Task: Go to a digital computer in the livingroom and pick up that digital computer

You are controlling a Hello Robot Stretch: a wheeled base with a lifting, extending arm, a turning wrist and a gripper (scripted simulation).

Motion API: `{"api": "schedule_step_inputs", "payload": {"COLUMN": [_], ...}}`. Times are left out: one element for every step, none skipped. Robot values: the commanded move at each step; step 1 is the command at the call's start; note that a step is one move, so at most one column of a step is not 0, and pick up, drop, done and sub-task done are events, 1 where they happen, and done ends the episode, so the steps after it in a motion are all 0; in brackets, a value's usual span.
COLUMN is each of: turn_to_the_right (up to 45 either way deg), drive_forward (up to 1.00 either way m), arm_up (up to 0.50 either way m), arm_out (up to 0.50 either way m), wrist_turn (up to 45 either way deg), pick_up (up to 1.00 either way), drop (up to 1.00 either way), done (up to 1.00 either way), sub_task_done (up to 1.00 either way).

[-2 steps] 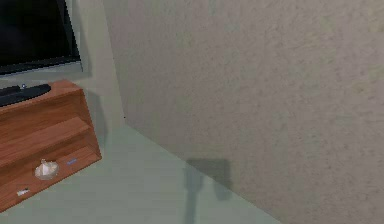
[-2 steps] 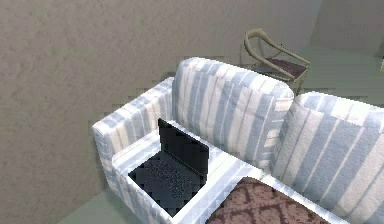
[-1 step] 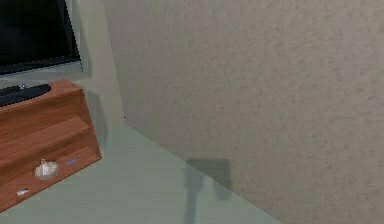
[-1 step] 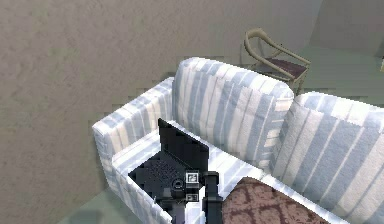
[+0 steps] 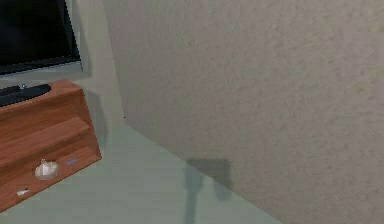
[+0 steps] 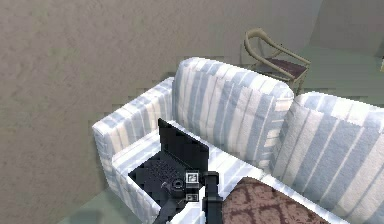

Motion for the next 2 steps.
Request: {"api": "schedule_step_inputs", "payload": {"turn_to_the_right": [0.0,0.0], "drive_forward": [0.0,0.0], "arm_up": [0.0,0.0], "arm_out": [0.0,0.0], "wrist_turn": [45.0,45.0], "pick_up": [0.0,0.0], "drop": [0.0,0.0], "done": [0.0,0.0], "sub_task_done": [0.0,0.0]}}
